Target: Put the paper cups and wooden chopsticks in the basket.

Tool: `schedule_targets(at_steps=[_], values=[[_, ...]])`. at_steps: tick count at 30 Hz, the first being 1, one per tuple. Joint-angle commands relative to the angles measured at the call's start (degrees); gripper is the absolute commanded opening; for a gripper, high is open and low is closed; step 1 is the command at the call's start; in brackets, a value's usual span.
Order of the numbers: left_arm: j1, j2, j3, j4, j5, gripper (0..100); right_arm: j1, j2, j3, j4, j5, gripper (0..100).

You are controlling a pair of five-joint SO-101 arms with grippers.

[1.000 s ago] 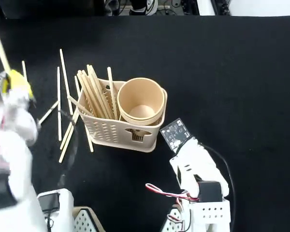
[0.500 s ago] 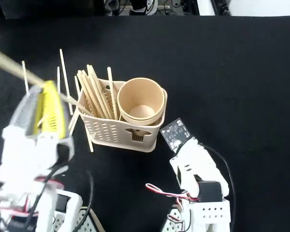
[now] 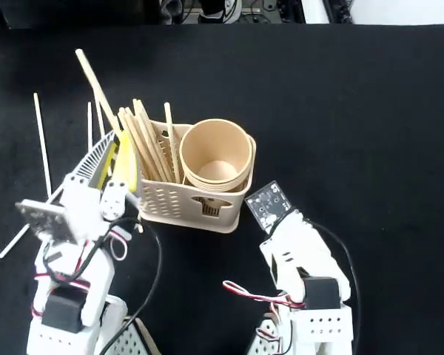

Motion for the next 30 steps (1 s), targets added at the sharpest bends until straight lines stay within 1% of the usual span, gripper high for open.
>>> schedule_targets(at_steps=[1, 2, 5, 6, 8, 12, 14, 19, 22, 24, 27, 30], values=[[0.5, -0.4, 0.0, -0.5, 0.7, 3, 0.5, -3.9, -0.1, 0.2, 0.4, 1.2], [0.5, -0.1, 0.0, -0.4, 0.7, 5, 0.5, -3.9, -0.1, 0.2, 0.4, 1.2], [0.6, -0.1, -0.6, 3.7, 1.4, 15, 0.5, -3.9, -0.1, 0.2, 0.4, 1.2], [0.5, -0.2, -1.3, 5.5, 2.2, 17, 0.5, -3.9, -0.1, 0.2, 0.4, 1.2], [0.0, -0.1, -4.9, 8.3, 3.3, 17, 0.5, -3.9, -0.1, 0.2, 0.4, 1.2], [-7.8, 1.3, -16.8, 17.7, 2.0, 18, 0.5, -3.9, -0.1, 0.2, 0.4, 1.2], [-11.5, 5.3, -23.9, 23.6, 0.7, 18, 0.5, -3.9, -0.1, 0.2, 0.4, 1.2], [-18.1, 25.0, -40.6, 37.4, -5.6, 18, 0.5, -3.9, -0.1, 0.2, 0.4, 1.2], [-24.7, 38.8, -50.3, 45.1, -10.0, 18, 0.5, -3.9, -0.1, 0.2, 0.4, 1.2], [-29.4, 48.0, -55.9, 49.4, -14.4, 18, 0.5, -3.9, -0.1, 0.2, 0.4, 1.2], [-34.9, 60.4, -61.3, 53.9, -22.0, 17, 0.5, -3.9, -0.1, 0.2, 0.4, 1.2], [-38.9, 71.6, -64.0, 55.5, -29.4, 17, 0.5, -3.9, -0.1, 0.2, 0.4, 1.2]])
